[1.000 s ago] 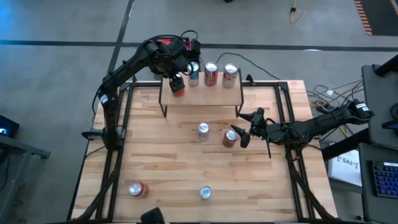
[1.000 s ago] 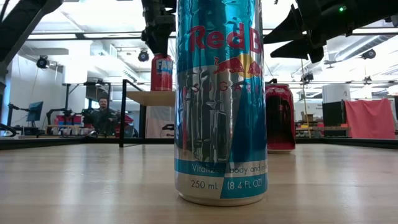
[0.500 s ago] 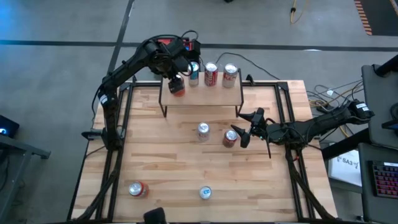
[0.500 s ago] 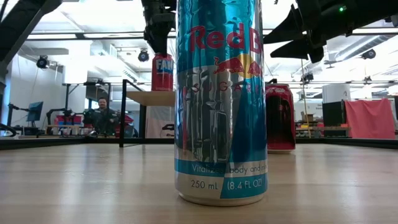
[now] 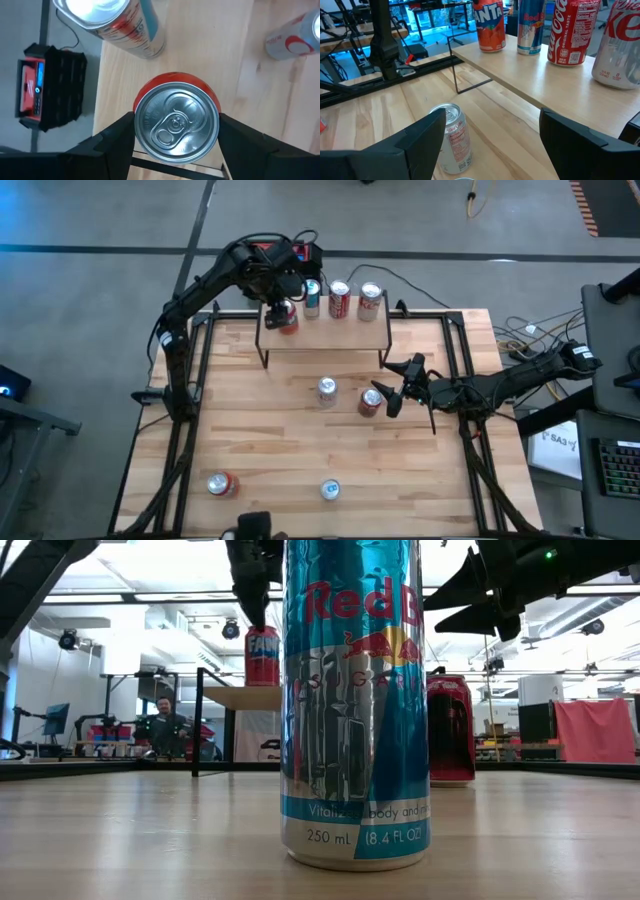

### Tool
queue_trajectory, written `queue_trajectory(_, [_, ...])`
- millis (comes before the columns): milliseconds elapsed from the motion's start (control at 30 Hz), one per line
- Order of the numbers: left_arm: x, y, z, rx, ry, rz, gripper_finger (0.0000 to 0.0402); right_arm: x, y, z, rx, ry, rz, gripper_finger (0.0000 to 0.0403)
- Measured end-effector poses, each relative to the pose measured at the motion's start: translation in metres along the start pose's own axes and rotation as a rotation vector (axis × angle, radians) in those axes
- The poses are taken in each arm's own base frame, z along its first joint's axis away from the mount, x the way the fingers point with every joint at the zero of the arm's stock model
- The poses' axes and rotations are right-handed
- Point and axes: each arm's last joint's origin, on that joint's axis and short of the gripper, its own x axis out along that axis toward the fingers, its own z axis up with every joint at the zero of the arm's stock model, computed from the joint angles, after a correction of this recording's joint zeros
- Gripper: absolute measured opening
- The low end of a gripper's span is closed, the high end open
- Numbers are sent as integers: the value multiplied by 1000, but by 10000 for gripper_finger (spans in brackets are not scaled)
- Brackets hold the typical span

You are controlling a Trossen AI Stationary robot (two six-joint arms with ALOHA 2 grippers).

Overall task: Place canned beverage on shelf
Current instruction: Put the top red soda can on the shelf

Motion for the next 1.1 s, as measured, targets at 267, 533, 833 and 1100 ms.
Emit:
queue_trajectory(267, [0, 1, 0, 122, -1, -3, 234, 0, 0, 0, 0, 0, 0, 299])
queue_trajectory(533, [0, 4, -2, 162, -21, -34, 234, 0, 0, 0, 0, 0, 0, 299])
queue_trajectory(833, [1, 6, -3, 168, -23, -39, 234, 0, 0, 0, 0, 0, 0, 299])
queue_trajectory(1100, [1, 6, -3, 180, -35, -59, 252, 0, 0, 0, 0, 0, 0, 299])
